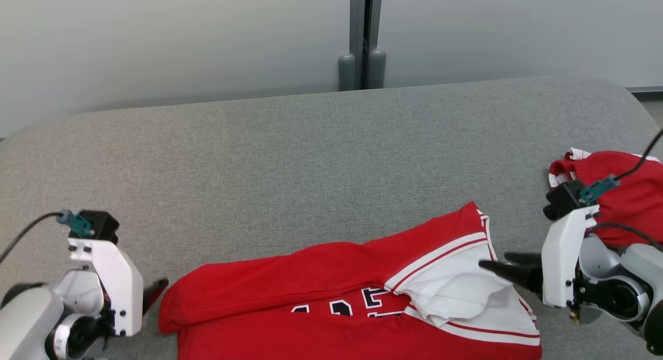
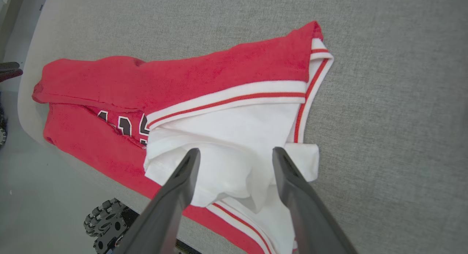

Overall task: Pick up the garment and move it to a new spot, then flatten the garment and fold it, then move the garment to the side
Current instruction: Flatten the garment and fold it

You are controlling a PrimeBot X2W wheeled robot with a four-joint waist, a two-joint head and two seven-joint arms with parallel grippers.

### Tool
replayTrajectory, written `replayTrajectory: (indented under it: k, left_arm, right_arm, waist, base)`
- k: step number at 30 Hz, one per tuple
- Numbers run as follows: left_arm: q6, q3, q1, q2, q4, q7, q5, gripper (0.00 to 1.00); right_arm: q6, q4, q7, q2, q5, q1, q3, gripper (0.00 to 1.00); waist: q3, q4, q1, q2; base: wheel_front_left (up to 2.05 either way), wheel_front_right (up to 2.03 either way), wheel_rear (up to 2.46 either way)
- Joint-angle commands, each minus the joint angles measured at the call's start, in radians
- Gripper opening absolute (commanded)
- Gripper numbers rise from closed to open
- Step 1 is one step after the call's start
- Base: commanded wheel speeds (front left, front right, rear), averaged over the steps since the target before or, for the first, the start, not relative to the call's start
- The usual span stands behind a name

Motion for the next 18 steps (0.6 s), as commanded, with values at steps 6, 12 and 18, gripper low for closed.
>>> replayTrajectory:
  k: [6,12,18]
  left_arm:
    - [0.06,0.085,-0.028,0.01,-0.07,-0.23,0.077,1.0]
    - [0.119,0.131,0.032,-0.009,-0.15,-0.387,0.109,1.0]
    - [0.211,0.195,0.117,-0.039,-0.26,-0.589,0.152,1.0]
  right_arm:
    - [0.0,-0.068,-0.245,-0.032,-0.019,0.049,-0.101,1.0]
    - [0.0,-0.071,-0.464,-0.052,-0.05,0.102,-0.18,1.0]
    - [0.0,-0.043,-0.658,-0.047,-0.105,0.166,-0.308,1.0]
  waist:
    - [-0.005,0.012,0.0,0.0]
    - [-0.013,0.022,0.0,0.0]
    - [-0.021,0.026,0.0,0.0]
  base:
    - [0.0,0.0,0.0]
    - [0.0,0.0,0.0]
    - [0.0,0.0,0.0]
